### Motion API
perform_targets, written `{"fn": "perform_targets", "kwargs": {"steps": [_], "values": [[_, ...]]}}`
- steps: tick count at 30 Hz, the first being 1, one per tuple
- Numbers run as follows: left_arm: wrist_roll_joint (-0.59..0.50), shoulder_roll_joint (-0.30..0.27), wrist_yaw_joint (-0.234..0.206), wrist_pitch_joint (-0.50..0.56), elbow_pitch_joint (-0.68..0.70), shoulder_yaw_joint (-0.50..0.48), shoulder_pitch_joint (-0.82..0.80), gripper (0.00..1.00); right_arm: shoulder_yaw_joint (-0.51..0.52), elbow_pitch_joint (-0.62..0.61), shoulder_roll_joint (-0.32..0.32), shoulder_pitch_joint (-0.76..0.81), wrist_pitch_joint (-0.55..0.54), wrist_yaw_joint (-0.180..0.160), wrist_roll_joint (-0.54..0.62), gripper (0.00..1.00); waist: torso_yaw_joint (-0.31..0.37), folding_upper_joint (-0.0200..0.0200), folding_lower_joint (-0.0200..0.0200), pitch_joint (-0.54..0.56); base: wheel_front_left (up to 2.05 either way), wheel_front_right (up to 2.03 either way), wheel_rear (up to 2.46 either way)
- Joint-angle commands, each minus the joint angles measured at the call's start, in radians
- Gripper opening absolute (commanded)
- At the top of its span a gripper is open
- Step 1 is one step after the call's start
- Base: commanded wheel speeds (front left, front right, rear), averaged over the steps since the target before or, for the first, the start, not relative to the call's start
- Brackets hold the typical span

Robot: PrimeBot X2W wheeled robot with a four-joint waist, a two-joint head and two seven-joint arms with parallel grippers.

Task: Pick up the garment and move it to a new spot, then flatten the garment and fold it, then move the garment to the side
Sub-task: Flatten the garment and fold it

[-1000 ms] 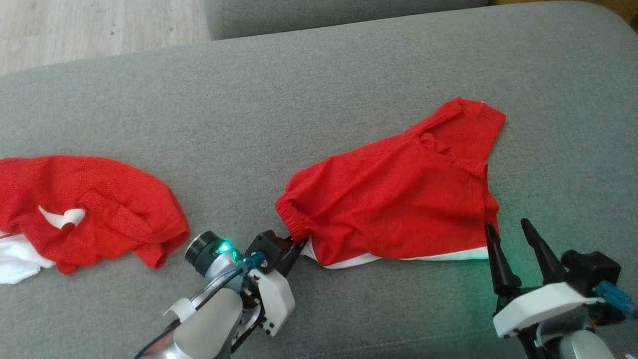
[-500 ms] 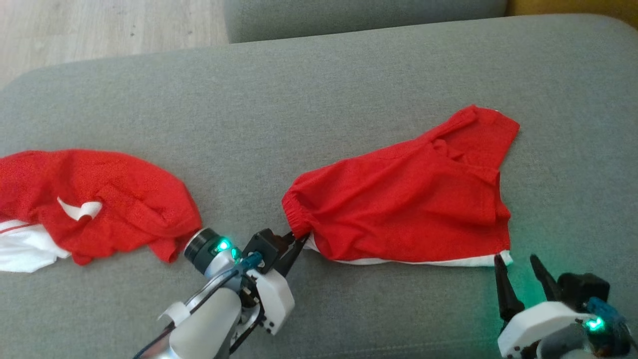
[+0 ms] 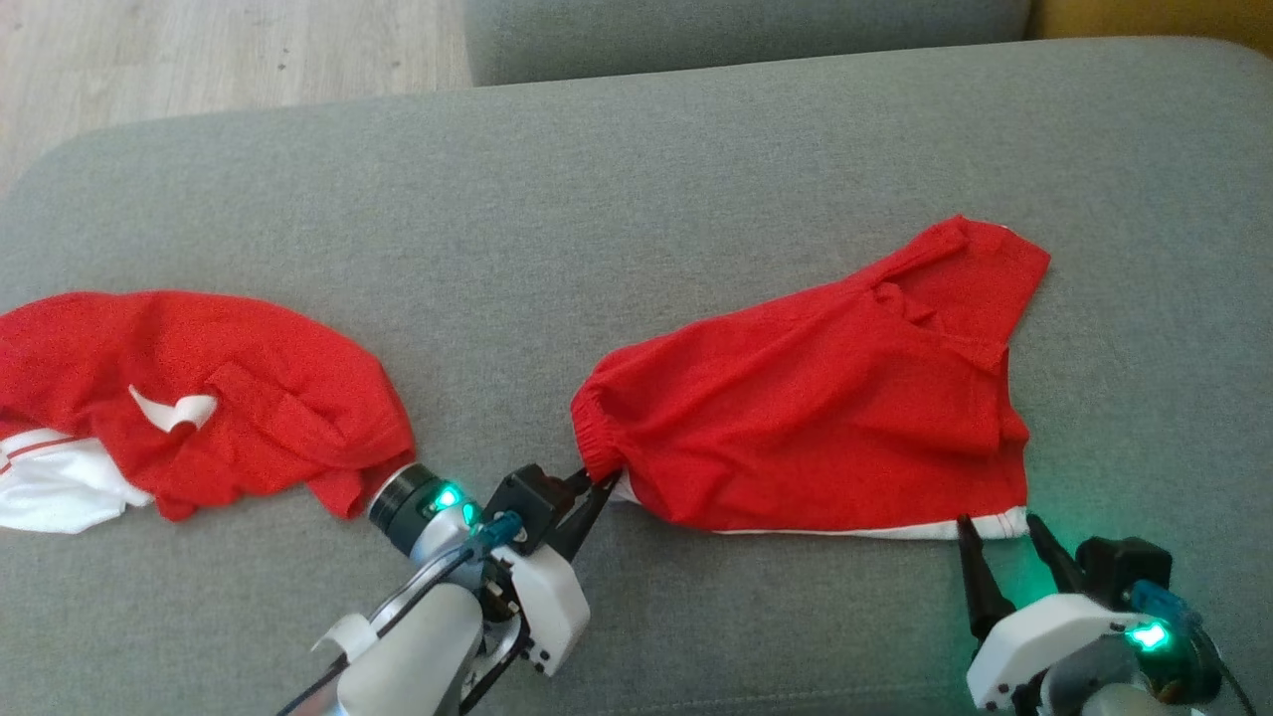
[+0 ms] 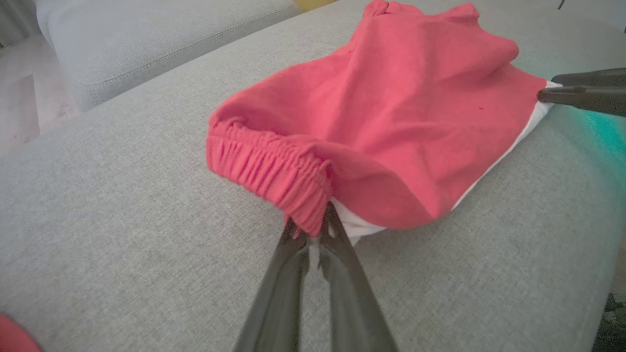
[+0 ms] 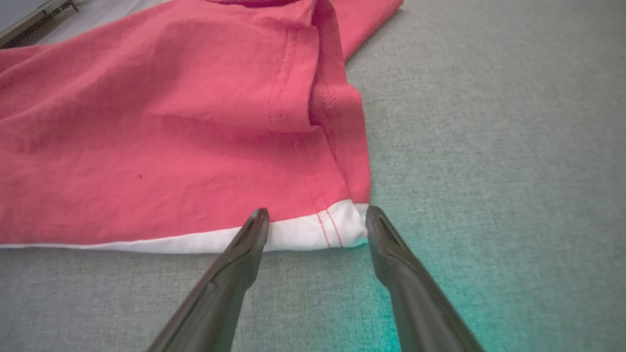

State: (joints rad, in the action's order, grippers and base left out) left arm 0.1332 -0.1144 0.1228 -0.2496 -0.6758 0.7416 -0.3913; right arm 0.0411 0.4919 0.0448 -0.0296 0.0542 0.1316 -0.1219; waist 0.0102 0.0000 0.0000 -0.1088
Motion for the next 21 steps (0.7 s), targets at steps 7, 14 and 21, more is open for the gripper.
{"fn": "perform_targets", "kwargs": {"steps": [7, 14, 21], "values": [[-0.010, -0.011, -0.006, -0.012, 0.032, -0.039, -0.024, 0.00, -0.044, 0.009, 0.006, -0.051, 0.014, -0.001, 0.003, 1.00, 0.004, 0.0000, 0.0000, -0.008, 0.00, 0.00, 0.00], [-0.014, -0.010, -0.005, -0.012, 0.027, -0.040, -0.038, 0.00, -0.047, 0.039, 0.006, -0.077, 0.012, -0.001, 0.002, 1.00, 0.001, 0.0000, 0.0000, -0.019, 0.00, 0.00, 0.00], [-0.013, -0.013, -0.003, -0.012, 0.015, -0.040, -0.041, 0.00, -0.049, 0.069, 0.006, -0.090, 0.014, -0.001, -0.003, 0.00, 0.000, 0.0000, 0.0000, -0.012, 0.00, 0.00, 0.00]]}}
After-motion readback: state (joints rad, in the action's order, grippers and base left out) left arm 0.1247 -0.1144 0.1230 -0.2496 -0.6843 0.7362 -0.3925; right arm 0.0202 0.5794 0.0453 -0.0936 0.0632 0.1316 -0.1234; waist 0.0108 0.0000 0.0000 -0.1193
